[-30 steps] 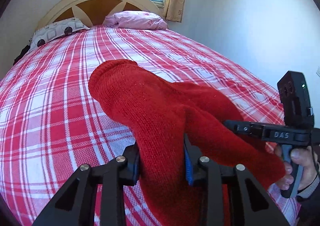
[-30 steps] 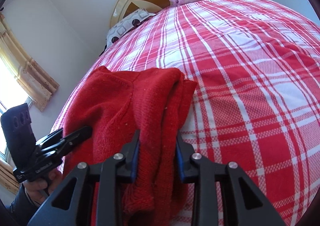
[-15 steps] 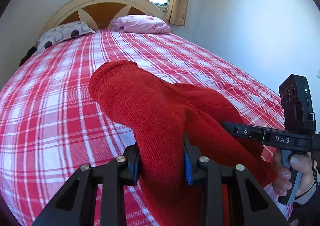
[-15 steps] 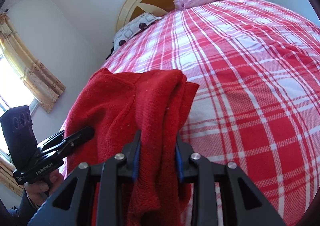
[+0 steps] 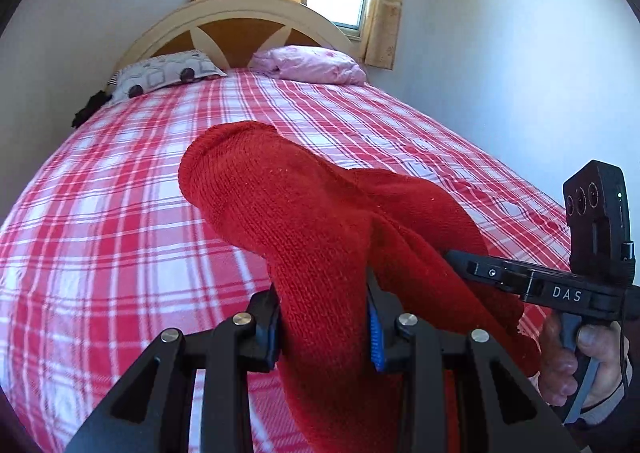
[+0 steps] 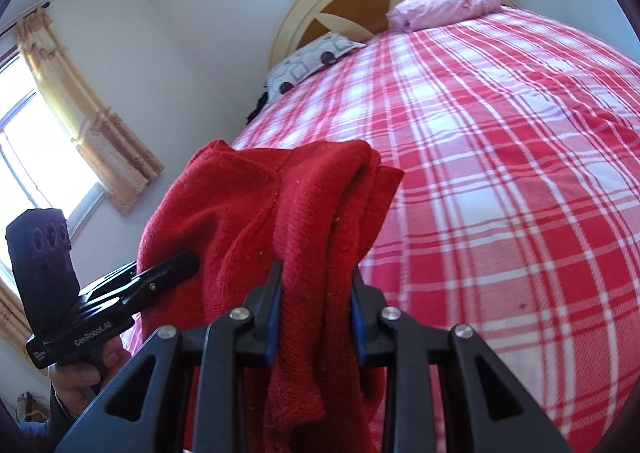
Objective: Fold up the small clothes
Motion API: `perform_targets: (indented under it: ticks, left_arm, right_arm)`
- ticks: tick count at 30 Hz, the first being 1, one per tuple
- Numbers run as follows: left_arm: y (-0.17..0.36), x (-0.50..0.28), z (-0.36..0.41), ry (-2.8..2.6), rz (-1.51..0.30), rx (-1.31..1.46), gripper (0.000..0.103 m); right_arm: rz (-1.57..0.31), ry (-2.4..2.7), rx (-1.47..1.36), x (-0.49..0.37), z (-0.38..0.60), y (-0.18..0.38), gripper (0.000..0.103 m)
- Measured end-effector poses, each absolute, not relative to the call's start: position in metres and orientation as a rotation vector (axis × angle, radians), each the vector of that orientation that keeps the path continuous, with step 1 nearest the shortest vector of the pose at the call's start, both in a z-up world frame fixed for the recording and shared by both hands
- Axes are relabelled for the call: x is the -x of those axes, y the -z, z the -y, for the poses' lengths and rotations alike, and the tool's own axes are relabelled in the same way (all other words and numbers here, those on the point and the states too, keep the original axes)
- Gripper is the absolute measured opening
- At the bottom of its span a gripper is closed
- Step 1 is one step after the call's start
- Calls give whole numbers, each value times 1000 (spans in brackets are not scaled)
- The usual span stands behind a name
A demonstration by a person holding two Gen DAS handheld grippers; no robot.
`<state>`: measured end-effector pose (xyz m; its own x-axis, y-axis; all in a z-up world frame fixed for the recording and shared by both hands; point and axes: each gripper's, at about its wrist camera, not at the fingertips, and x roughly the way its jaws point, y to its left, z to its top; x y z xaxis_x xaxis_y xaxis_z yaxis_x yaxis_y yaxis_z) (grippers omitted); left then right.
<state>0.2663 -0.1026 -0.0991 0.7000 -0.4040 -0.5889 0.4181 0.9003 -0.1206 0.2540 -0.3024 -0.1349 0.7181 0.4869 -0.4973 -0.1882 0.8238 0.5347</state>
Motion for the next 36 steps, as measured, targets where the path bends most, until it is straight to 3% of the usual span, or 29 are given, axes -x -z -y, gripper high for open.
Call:
perform_targets:
  ticks: [20, 36]
  left_arm:
    - [82, -210, -39, 225, -609, 39, 35]
    - [114, -217, -129, 107, -672, 111, 35]
  right_arm:
    - [-685, -639, -381, -246, 159, 130, 31]
    - [-787, -743, -355, -284, 66, 155, 30]
